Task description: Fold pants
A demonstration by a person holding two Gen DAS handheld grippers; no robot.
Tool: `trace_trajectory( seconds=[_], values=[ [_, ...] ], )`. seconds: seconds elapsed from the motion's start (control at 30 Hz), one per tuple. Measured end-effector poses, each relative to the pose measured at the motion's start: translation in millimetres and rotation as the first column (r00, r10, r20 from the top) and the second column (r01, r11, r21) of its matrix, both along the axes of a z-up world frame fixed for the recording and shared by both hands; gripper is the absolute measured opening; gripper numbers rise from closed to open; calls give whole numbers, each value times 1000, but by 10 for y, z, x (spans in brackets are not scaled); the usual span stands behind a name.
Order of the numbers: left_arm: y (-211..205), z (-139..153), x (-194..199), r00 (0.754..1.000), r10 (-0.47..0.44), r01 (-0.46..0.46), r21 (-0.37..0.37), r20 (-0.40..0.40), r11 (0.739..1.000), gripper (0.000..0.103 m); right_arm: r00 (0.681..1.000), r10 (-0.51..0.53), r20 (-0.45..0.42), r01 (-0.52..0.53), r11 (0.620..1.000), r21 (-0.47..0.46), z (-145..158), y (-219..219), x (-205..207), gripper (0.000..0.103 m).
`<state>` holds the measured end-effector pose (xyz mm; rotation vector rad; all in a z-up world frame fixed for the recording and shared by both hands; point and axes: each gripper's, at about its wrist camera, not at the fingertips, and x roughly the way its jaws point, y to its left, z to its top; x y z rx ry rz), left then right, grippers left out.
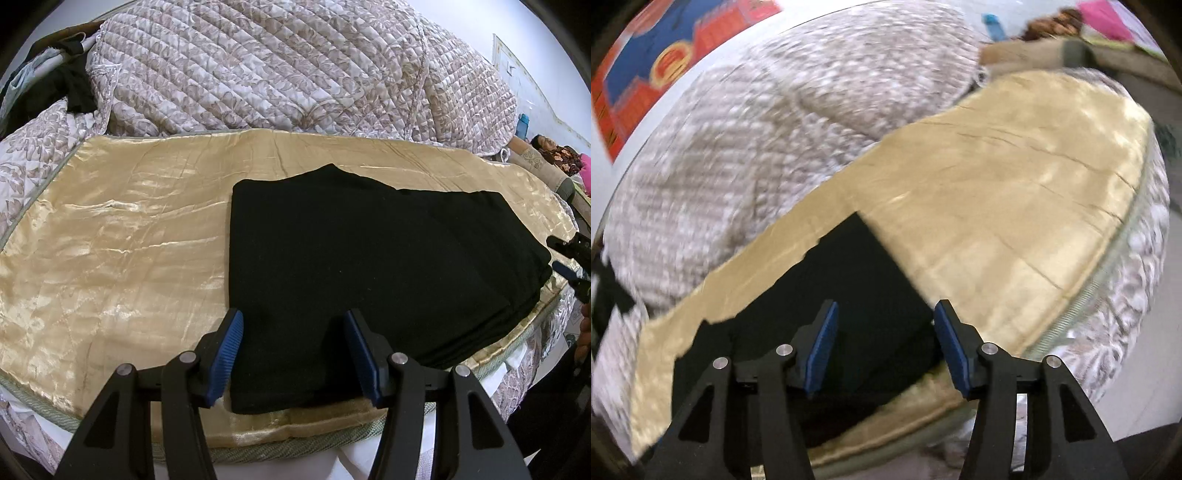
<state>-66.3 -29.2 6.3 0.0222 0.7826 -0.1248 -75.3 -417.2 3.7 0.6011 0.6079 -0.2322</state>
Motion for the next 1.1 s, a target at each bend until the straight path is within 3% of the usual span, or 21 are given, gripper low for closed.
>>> trace_trajectory(
  seconds=[0.17,0.4,0.47,0.67,0.77,0.8,0.83,0.97,1.1],
  values=[
    [-1,0,1,1000,1,-1,-1,-1,1000,60,999,-36,-30,40,989,140,-152,-177,-45,54],
    [3,-1,5,1000,0,0,0,0,1000,60,999,14,-46,-5,983,183,-186,10,-117,55],
    [8,0,4,1000,0,0,2,0,1000,60,998,37,-45,-26,972,235,-233,26,-103,55],
    [22,1,11,1000,-1,1,-3,0,1000,61,999,50,-10,-46,972,229,-178,-9,68,56],
    [20,3,11,1000,-2,2,-4,-1,1000,61,998,66,-10,-62,976,207,-166,-12,220,43],
    [24,4,9,1000,-1,1,-9,-2,1000,61,997,74,-32,-65,976,206,-200,-19,298,29],
    [32,7,17,1000,0,0,-13,-3,1000,61,996,79,-42,-68,975,213,-221,-26,345,24],
    [118,58,31,1000,19,-19,-48,0,999,61,994,111,-18,-107,981,161,-43,72,356,20],
    [269,132,61,998,68,-67,-72,6,995,61,977,204,57,-209,974,89,378,312,403,19]
  ],
)
